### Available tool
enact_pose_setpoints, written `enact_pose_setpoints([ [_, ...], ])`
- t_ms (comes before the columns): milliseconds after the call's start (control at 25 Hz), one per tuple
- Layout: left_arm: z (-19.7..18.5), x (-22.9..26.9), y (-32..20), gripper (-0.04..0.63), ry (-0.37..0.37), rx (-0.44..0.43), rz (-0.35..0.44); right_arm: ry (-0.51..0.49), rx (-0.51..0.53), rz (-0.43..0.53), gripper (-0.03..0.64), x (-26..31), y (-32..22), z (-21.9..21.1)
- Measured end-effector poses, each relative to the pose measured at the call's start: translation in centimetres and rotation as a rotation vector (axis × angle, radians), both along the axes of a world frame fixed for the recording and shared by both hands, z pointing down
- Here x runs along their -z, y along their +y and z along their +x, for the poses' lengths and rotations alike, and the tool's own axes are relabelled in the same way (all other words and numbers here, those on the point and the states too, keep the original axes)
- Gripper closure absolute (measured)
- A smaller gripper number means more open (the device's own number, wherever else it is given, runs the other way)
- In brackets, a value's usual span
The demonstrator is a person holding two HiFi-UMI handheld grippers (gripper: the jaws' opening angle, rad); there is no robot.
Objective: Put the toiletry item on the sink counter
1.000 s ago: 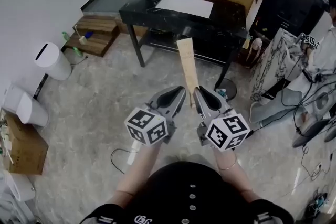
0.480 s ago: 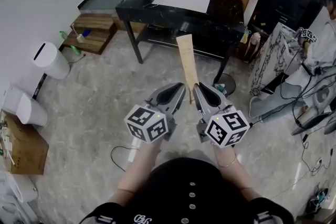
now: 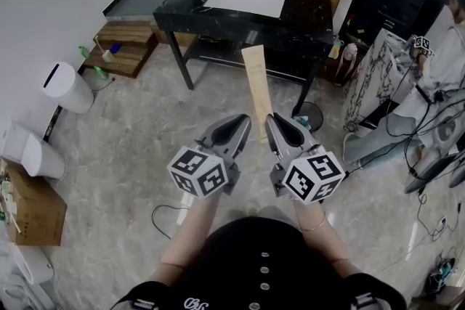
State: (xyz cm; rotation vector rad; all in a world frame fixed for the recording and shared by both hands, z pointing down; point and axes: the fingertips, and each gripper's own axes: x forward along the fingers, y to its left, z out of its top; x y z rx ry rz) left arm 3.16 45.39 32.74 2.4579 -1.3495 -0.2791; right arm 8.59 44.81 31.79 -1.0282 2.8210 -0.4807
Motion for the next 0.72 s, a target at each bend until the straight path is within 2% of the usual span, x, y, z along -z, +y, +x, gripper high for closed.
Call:
enact_pose_setpoints([
  [360,1.8,0.1,-3.3,0.572,0.001,0.02,0.016,0.002,0.02,0.007,0.586,-0.4,-3.2,1.8],
  [720,4.1,0.1,-6.6,0.572,0.015,0.0,0.024,0.018,0.024,-0.011,0.586,-1.2,-6.7,3.3],
])
